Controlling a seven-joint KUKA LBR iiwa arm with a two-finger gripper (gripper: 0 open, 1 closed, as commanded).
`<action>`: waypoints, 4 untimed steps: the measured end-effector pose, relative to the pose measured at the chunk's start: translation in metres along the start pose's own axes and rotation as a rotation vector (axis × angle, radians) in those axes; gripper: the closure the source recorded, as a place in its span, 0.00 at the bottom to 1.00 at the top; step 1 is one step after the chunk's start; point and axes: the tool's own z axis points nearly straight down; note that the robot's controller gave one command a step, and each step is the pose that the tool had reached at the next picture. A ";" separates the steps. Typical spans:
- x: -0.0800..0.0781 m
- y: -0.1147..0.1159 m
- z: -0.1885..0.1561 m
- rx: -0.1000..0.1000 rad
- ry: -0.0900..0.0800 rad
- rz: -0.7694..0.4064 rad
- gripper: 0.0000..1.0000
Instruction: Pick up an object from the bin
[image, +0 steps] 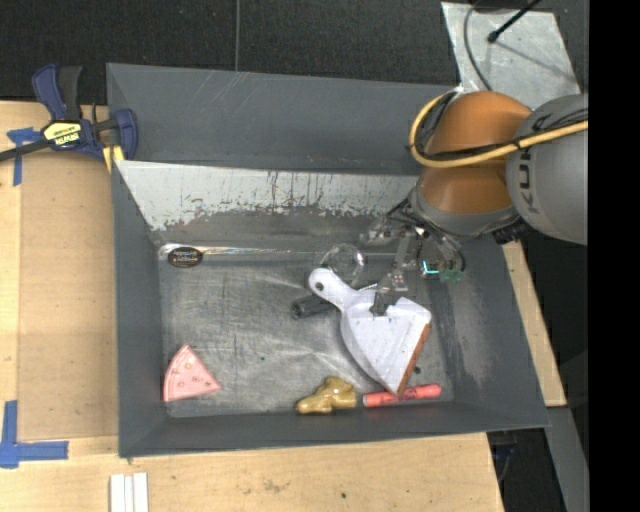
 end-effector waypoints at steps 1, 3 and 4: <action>-0.002 0.000 -0.004 0.001 -0.007 -0.001 0.00; -0.021 0.008 0.050 0.004 -0.019 -0.294 1.00; 0.006 0.016 -0.036 0.000 -0.004 -0.400 0.00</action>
Offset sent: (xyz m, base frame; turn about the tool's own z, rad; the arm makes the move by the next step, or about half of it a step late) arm 0.0153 0.0084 -0.0579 -0.2946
